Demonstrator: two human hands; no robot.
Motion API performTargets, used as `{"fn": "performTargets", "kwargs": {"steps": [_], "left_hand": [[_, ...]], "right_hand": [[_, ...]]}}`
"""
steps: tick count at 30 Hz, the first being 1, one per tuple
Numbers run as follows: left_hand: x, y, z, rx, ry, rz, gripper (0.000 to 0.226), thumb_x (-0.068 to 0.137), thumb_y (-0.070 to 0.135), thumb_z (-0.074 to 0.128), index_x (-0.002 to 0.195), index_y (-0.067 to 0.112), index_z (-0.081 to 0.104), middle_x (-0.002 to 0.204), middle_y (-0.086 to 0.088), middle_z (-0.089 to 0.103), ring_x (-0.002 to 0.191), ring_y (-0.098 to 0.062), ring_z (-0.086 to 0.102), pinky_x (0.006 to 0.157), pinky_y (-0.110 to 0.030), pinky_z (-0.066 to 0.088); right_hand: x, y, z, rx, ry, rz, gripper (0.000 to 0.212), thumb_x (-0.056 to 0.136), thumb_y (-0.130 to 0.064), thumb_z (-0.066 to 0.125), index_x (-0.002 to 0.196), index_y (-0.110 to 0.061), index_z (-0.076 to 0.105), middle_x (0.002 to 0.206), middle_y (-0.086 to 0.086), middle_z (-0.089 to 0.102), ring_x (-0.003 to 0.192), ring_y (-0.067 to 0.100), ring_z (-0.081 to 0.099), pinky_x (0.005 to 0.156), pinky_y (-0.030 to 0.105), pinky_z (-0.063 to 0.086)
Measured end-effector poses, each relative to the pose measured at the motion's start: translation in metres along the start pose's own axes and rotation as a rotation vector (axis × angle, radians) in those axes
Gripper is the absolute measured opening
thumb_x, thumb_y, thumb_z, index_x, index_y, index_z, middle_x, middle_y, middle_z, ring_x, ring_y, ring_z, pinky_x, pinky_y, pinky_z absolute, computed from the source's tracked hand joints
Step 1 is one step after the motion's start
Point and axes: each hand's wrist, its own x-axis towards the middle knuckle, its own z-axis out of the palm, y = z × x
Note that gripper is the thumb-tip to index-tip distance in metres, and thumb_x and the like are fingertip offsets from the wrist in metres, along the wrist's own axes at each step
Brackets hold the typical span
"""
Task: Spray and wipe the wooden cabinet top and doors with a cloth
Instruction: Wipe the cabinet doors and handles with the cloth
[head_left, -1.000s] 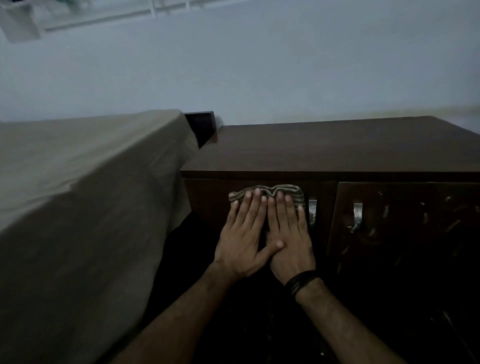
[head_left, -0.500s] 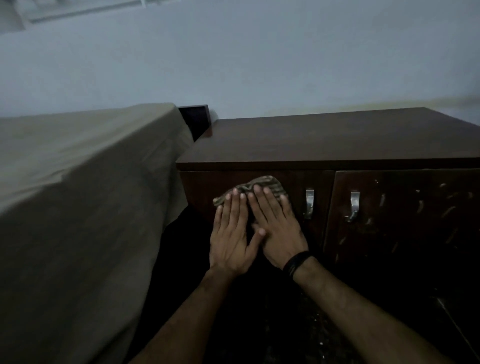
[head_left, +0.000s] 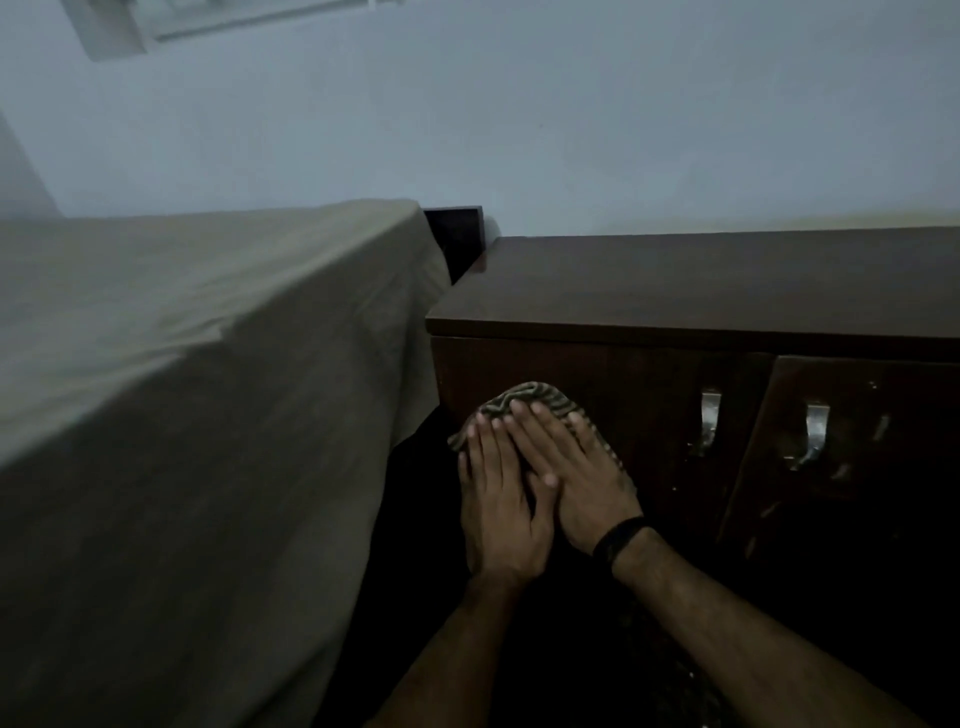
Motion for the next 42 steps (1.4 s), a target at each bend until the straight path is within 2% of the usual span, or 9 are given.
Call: {"fn": "performTargets", "kwargs": {"steps": [7, 12, 18, 20, 23, 28, 35, 39, 42], "left_hand": [[-0.012, 0.0, 0.0, -0.026, -0.05, -0.027, 0.079, 0.099, 0.061, 0.018, 0.157, 0.012, -0.004, 0.165, -0.002, -0.012, 0.153, -0.012, -0.014, 0.124, -0.041, 0.003], [-0.006, 0.004, 0.001, -0.028, 0.006, -0.019, 0.08, 0.099, 0.056, 0.023, 0.156, 0.009, -0.008, 0.165, -0.005, -0.017, 0.153, -0.016, -0.014, 0.124, -0.038, 0.0], [0.042, 0.017, -0.022, -0.056, 0.194, -0.074, 0.081, 0.098, 0.053, 0.022, 0.155, 0.006, -0.009, 0.163, -0.013, -0.017, 0.153, -0.024, -0.014, 0.124, -0.041, -0.004], [0.051, 0.023, -0.025, -0.064, 0.207, -0.075, 0.082, 0.098, 0.055, 0.019, 0.154, 0.003, -0.009, 0.162, -0.015, -0.017, 0.153, -0.027, -0.014, 0.124, -0.046, -0.001], [0.051, 0.032, -0.023, 0.029, 0.166, -0.042, 0.085, 0.097, 0.062, 0.005, 0.154, -0.001, -0.008, 0.161, -0.02, -0.017, 0.152, -0.033, -0.012, 0.123, -0.052, 0.003], [0.032, 0.048, -0.012, 0.099, 0.01, 0.144, 0.093, 0.094, 0.07, 0.007, 0.154, 0.001, -0.013, 0.162, -0.02, -0.019, 0.152, -0.031, -0.016, 0.123, -0.047, -0.008], [-0.007, 0.041, 0.009, 0.203, -0.183, 0.323, 0.093, 0.093, 0.073, 0.01, 0.157, 0.008, -0.006, 0.164, -0.011, -0.019, 0.152, -0.025, -0.017, 0.122, -0.047, -0.006], [-0.011, 0.045, 0.015, 0.12, -0.142, 0.321, 0.083, 0.098, 0.065, 0.008, 0.158, 0.008, 0.001, 0.166, -0.009, -0.014, 0.154, -0.024, -0.01, 0.123, -0.047, -0.003], [-0.01, 0.045, 0.011, 0.057, -0.062, 0.325, 0.07, 0.103, 0.051, 0.009, 0.157, 0.007, 0.01, 0.167, -0.01, -0.001, 0.154, -0.025, 0.004, 0.122, -0.048, 0.013]], "right_hand": [[-0.012, -0.018, 0.012, 0.024, -0.018, 0.018, 0.078, 0.092, -0.024, 0.025, 0.154, -0.008, -0.018, 0.163, 0.01, -0.023, 0.15, 0.026, -0.021, 0.122, 0.044, -0.013], [-0.005, -0.025, 0.006, 0.02, -0.03, 0.084, 0.109, 0.081, -0.025, 0.066, 0.156, -0.009, -0.011, 0.164, 0.011, -0.021, 0.15, 0.027, -0.02, 0.121, 0.044, -0.016], [0.056, -0.004, -0.013, -0.189, 0.104, 0.017, 0.095, 0.094, -0.032, 0.058, 0.157, -0.009, -0.009, 0.163, 0.016, -0.02, 0.15, 0.033, -0.015, 0.122, 0.047, -0.006], [0.064, 0.007, -0.017, -0.175, 0.141, -0.013, 0.079, 0.101, -0.026, 0.044, 0.157, -0.009, -0.009, 0.163, 0.014, -0.021, 0.15, 0.031, -0.014, 0.122, 0.046, -0.009], [0.053, 0.016, -0.02, -0.149, 0.132, 0.006, 0.063, 0.104, -0.017, 0.023, 0.156, -0.009, -0.01, 0.163, 0.011, -0.018, 0.149, 0.029, -0.013, 0.121, 0.046, -0.013], [0.008, 0.016, -0.014, -0.069, 0.022, 0.241, 0.074, 0.102, -0.038, 0.031, 0.157, -0.011, -0.01, 0.163, 0.013, -0.021, 0.151, 0.028, -0.013, 0.122, 0.047, -0.005], [-0.06, 0.001, 0.005, 0.025, -0.152, 0.391, 0.093, 0.095, -0.046, 0.048, 0.156, -0.008, -0.011, 0.163, 0.015, -0.019, 0.151, 0.03, -0.016, 0.121, 0.051, -0.013], [-0.077, 0.0, -0.002, 0.433, 0.008, 0.465, 0.082, 0.094, -0.035, 0.058, 0.157, -0.012, 0.011, 0.166, 0.008, 0.002, 0.153, 0.02, 0.001, 0.124, 0.039, 0.003], [-0.09, -0.01, -0.007, 0.512, 0.117, 0.831, 0.06, 0.095, -0.031, 0.053, 0.149, -0.015, 0.031, 0.153, 0.01, 0.029, 0.136, 0.026, 0.036, 0.111, 0.04, 0.035]]}}
